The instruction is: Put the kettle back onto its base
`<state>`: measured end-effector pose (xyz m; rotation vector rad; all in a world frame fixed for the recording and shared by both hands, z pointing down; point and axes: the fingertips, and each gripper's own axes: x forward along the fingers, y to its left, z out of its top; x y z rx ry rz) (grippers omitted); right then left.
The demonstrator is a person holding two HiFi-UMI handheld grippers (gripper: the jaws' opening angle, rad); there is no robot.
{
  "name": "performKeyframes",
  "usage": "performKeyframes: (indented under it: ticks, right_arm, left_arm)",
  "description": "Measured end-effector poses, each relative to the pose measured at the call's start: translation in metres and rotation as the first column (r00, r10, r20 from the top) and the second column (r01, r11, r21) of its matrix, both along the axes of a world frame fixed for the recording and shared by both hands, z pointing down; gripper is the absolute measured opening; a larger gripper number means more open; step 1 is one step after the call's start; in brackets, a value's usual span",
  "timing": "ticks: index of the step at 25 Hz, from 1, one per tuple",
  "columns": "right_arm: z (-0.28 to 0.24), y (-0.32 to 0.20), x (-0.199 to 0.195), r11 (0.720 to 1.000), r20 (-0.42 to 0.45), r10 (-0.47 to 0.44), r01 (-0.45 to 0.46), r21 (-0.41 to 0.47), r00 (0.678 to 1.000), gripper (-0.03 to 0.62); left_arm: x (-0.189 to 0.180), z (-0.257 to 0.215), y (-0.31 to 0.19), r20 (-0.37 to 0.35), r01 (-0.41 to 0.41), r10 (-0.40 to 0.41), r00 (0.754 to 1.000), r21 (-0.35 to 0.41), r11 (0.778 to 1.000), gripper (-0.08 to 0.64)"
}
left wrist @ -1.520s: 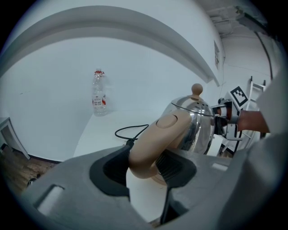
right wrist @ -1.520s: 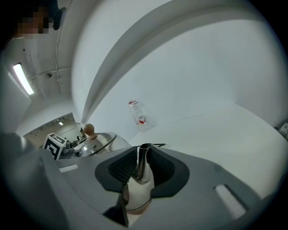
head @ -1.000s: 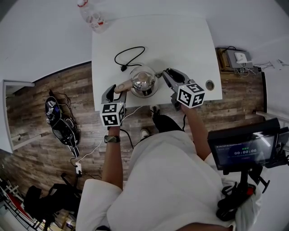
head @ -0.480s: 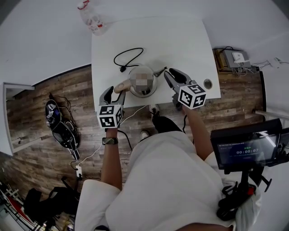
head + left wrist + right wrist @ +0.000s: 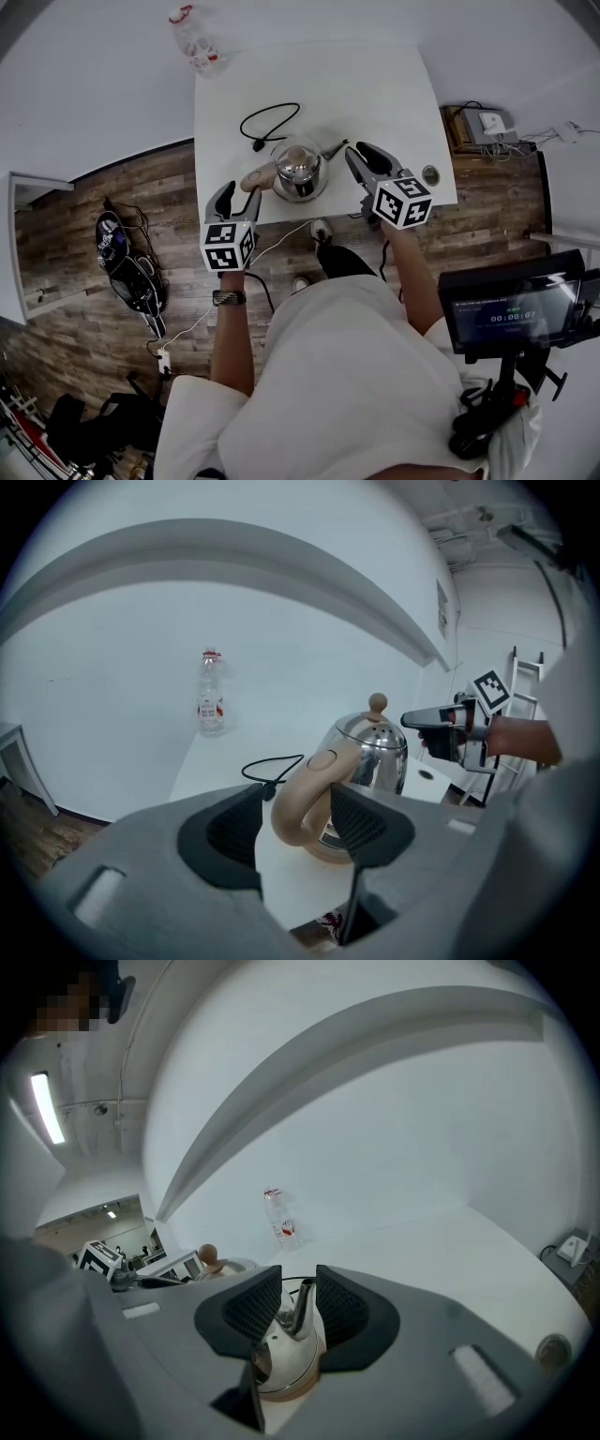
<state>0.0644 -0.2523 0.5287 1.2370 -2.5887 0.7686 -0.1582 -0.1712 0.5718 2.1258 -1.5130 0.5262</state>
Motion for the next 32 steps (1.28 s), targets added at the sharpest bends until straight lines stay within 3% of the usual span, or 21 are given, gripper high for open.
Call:
performKeyframes:
  ticks: [5, 17, 23, 32]
  right_arm:
    - [-0.014, -0.006, 0.001, 0.999, -0.024, 0.008, -0.008, 0.035, 1.000, 0.104]
    - [-0.068, -0.022, -0.001, 0.989, -0.033, 0.032, -0.027, 0.144, 0.999, 0.057]
    - [-0.139, 0.054, -0.011, 0.964, -0.067, 0.042, -0.023, 0.264, 0.997, 0.004]
    - [-0.182, 0.050, -0.014, 0.937, -0.062, 0.050, -0.026, 0.349, 0.997, 0.003]
  left_arm:
    - [0.003, -0.029, -0.013, -0.030, -0.006, 0.008, 1.000, 0.073, 0.997, 0.224]
    - [0.018, -0.104, -0.051, 0.014, -0.078, 0.077, 0.997, 0.207, 0.975, 0.188]
    - [0.020, -0.165, 0.015, 0.024, -0.104, 0.102, 0.995, 0.304, 0.947, 0.119]
    - [0.028, -0.205, 0.010, 0.040, -0.140, 0.135, 0.990, 0.378, 0.915, 0.043]
